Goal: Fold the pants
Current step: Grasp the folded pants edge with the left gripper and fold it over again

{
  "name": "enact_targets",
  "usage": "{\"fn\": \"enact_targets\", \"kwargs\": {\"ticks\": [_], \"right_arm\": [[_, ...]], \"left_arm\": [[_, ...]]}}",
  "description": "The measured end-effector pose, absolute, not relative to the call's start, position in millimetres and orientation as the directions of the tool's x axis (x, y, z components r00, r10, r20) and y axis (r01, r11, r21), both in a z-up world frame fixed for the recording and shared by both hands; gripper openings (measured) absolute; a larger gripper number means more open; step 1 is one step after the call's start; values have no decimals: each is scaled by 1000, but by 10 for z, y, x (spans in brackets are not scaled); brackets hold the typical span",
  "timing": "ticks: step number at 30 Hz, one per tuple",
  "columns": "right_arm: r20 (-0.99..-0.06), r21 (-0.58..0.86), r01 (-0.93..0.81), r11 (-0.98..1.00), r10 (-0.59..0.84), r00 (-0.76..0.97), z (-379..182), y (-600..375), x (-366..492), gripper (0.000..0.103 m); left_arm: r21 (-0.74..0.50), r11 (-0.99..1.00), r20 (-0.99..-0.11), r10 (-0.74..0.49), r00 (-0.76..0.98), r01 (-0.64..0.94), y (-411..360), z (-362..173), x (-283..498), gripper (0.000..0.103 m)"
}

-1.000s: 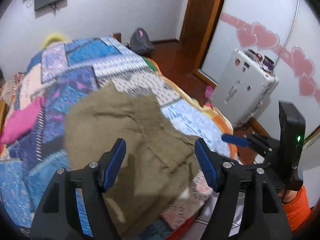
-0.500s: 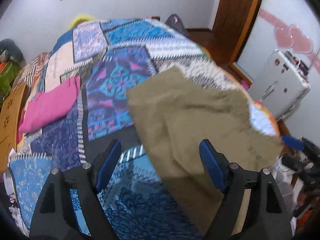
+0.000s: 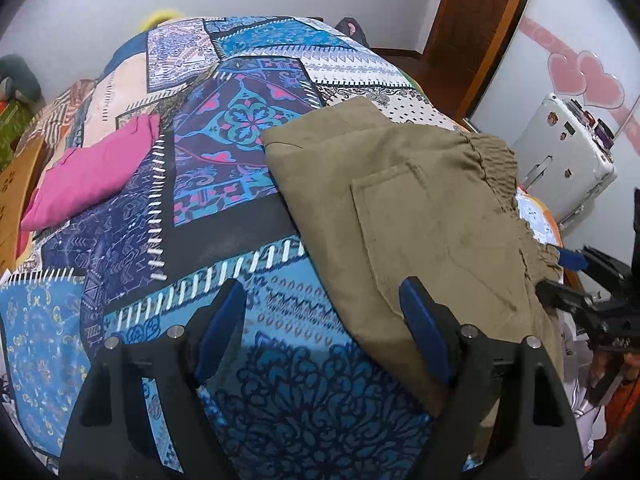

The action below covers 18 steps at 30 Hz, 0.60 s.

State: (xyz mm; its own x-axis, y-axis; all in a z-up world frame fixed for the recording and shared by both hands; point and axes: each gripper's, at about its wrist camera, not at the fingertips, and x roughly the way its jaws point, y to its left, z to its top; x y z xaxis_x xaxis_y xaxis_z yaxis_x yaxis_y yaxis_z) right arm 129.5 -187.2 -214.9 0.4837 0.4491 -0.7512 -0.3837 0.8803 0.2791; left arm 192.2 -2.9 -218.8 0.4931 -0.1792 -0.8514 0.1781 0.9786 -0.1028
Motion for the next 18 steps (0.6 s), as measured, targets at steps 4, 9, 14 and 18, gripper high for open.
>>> {"fn": "enact_targets", "kwargs": {"ticks": [4,9,14,18], "right_arm": [[-756,289,-415,863,471,454,-2159,-1823,1502,69],[-764,250,-461,851,466,446,-2157,-1697,1770,69],[-775,203,-518,831,460,434,-2145,-1591,2007,69],[-779,182,-516,837,443,444,-2110,-1606,2062,69]], "left_arm": [[-90,980,-851,-169,497,179,-29,-2185,1878,82],[-144,981,-854,-190,483,131,48,-2215,1857,82],[-143,984,-847,-178,501,109,93,-2179,1774,81],[-145,984,-843,-179,507,106,228,-2082,1909,80]]}}
